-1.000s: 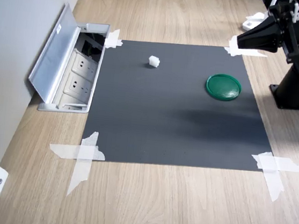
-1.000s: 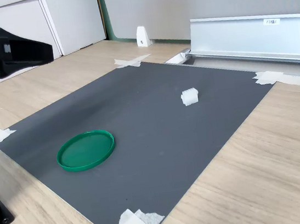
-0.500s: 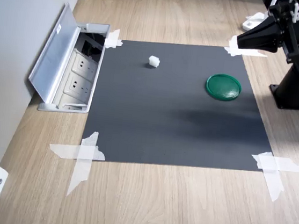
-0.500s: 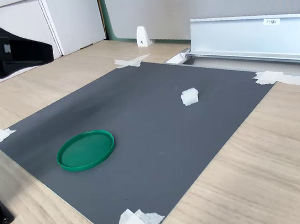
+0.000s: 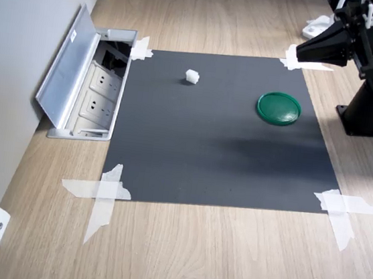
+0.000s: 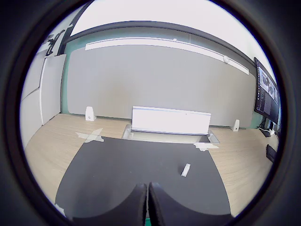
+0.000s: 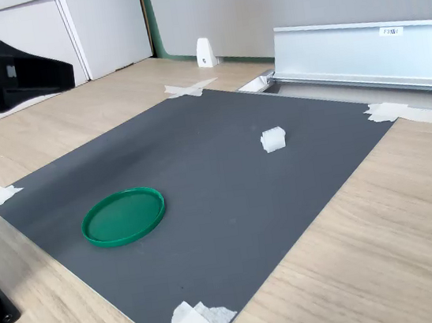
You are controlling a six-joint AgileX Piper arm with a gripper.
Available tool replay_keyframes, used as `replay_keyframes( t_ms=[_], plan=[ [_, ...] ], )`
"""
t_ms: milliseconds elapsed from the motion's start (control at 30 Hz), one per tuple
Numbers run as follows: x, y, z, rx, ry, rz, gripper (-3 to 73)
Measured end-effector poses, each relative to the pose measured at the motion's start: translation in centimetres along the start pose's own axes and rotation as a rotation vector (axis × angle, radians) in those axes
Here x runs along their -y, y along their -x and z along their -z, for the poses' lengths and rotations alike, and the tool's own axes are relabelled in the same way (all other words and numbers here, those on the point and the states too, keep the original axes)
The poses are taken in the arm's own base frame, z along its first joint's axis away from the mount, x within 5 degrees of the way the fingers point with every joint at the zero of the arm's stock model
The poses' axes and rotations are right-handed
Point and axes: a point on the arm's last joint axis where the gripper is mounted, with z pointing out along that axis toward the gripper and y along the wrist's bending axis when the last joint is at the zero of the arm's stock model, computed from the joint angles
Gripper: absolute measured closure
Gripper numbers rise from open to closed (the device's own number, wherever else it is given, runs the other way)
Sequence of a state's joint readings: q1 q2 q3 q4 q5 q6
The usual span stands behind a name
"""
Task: Grasp a white terminal and put it on the green lid.
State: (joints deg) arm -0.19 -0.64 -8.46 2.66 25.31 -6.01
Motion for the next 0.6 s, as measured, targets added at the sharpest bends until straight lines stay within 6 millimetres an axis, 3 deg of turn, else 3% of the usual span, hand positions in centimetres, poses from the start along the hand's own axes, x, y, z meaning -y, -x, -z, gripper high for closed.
replay_keyframes(
  t_ms=[300, 600],
  plan=[
    [0.0, 0.1, 0.0, 0.003, 0.0, 0.0, 70.4],
    [0.3, 4.4, -2.1, -0.183, 0.011, 0.004, 70.4]
  ],
)
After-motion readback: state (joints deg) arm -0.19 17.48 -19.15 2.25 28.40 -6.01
